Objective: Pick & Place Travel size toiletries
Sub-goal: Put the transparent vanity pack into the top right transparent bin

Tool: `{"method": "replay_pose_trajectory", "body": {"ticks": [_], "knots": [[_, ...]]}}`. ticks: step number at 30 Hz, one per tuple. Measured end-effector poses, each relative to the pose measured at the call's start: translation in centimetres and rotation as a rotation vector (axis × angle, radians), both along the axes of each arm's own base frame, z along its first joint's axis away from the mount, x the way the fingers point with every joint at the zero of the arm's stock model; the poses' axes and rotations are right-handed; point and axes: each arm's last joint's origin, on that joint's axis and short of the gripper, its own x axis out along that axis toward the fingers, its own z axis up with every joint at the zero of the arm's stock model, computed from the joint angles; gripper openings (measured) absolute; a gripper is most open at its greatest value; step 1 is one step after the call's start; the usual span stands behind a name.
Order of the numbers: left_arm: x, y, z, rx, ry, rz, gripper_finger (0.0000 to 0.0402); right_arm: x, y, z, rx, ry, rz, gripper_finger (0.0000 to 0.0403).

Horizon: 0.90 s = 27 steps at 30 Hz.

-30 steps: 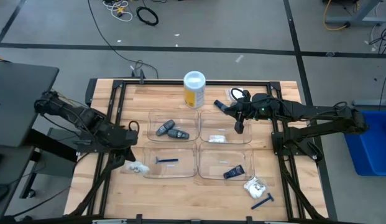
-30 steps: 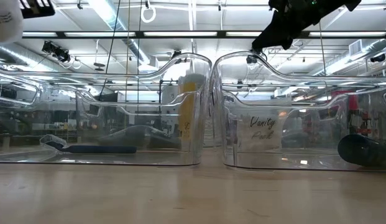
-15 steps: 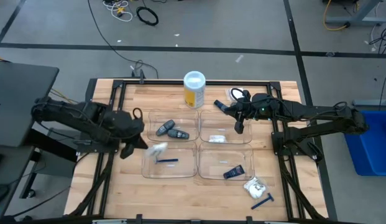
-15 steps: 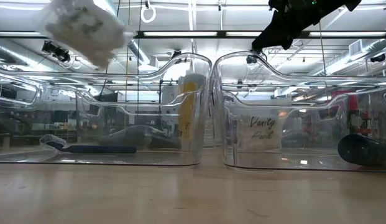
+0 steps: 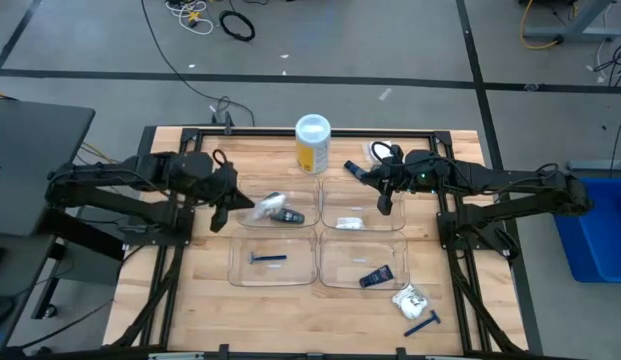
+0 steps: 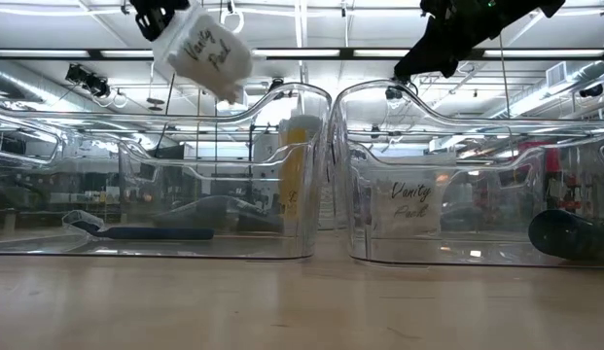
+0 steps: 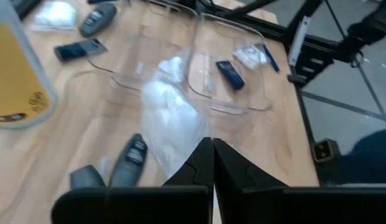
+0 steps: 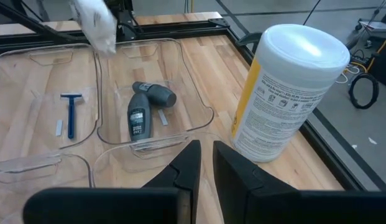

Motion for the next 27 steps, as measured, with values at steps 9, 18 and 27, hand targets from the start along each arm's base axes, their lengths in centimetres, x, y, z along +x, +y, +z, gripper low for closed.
{"method": "replay_pose_trajectory", "body": {"ticks": [9,18,27], "knots": [[0.3,2.0,0.7,0.094,-0.079,0.093,0.0,0.1,0.0,0.3,-0.004,-0.029,0.0,0.0055],[0.3,3.1,1.0,0.166,-0.115,0.142,0.0,0.5,-0.1,1.2,-0.013,-0.131,-0.002,0.0093],[2.0,3.8,1.2,0.173,-0.178,0.138,0.0,0.7,0.1,1.7,0.008,-0.193,0.057,0.0151]]}}
